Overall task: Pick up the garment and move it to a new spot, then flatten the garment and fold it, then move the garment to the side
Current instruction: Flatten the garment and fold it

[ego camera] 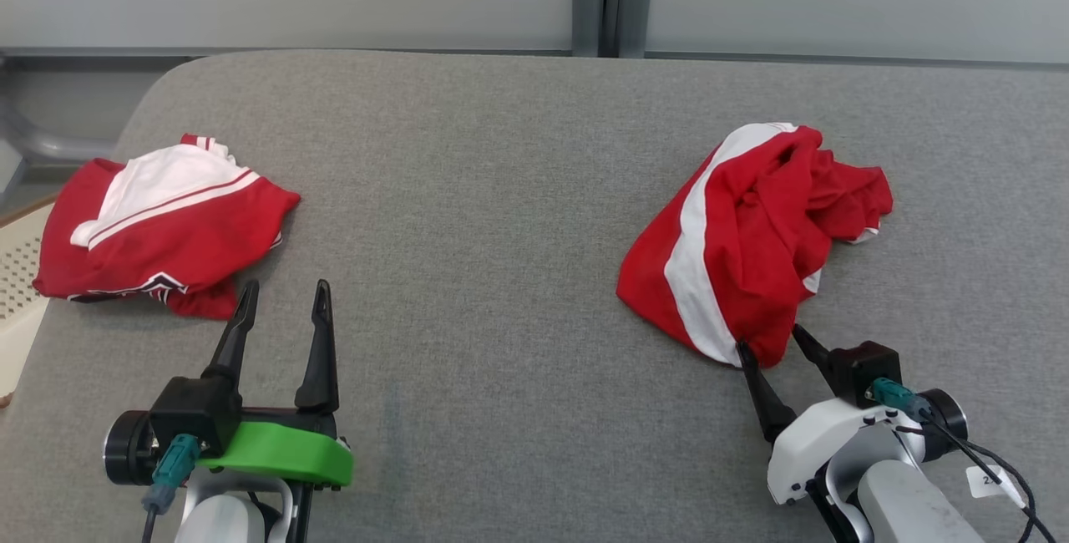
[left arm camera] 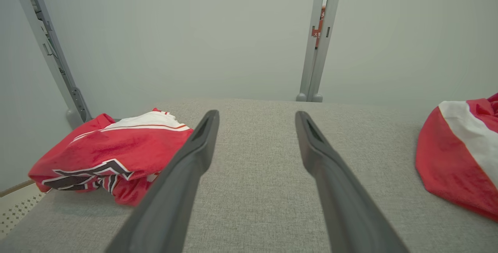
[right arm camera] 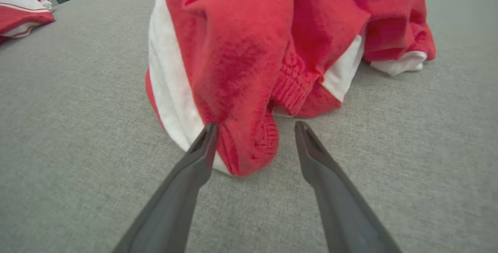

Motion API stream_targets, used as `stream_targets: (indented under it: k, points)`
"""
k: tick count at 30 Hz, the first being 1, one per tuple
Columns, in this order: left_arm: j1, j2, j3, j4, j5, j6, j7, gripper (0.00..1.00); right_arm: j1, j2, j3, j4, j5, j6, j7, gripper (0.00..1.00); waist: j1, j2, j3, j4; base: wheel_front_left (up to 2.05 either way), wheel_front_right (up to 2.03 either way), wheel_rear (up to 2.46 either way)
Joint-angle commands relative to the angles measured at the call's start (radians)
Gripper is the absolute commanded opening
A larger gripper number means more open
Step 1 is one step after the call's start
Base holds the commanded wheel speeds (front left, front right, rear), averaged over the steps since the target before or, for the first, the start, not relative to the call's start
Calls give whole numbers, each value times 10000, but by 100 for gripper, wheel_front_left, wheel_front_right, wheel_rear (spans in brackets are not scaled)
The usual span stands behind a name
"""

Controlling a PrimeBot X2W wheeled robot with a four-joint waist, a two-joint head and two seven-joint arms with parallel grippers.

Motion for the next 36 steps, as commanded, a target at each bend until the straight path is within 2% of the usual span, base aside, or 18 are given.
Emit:
stream_targets:
  k: [1,4,6,10,14,22,28,29,30,31,36]
  points:
    - [-197,-36,10,31,39,-20,-5,100,-257,-32,94,325,93,5,-134,100,0,0,236,243,0,0,0]
    - [-273,-65,-30,76,73,-30,-5,100,-608,21,356,1013,219,5,-283,100,0,0,300,325,0,0,0]
    - [-306,-77,-49,108,98,-37,-5,100,-778,25,459,1353,365,5,-357,0,0,0,300,338,0,0,0]
    - [-232,-94,-81,175,115,-27,-5,100,-992,-66,565,1657,603,3,-506,0,0,0,202,187,0,0,0]
    - [-103,-119,-89,241,89,-26,-3,100,-648,-240,489,1298,887,3,-568,0,0,0,39,-120,0,0,0]
    - [-49,-161,-165,290,-31,-8,-5,100,1215,-1057,77,-906,691,3,-571,0,0,0,-83,-744,0,0,0]
    - [-113,-180,-199,296,-110,46,-5,100,2877,-1135,-582,-2250,659,3,-196,0,0,0,46,-1077,0,0,0]
    - [-115,-183,-202,299,-122,46,-5,100,3085,-1000,-659,-2464,778,3,-138,5,0,0,66,-1122,0,0,0]
    - [-117,-186,-222,315,-128,45,-5,100,3213,-938,-741,-2686,842,3,-119,55,0,0,74,-1158,0,0,0]
    - [-120,-187,-230,324,-129,46,-5,100,3264,-939,-777,-2862,848,3,-115,100,0,0,88,-1193,0,0,0]
    - [-185,-189,-222,412,-62,19,-5,100,3151,-671,-1027,-3891,904,3,-314,100,0,0,35,-1320,0,0,0]
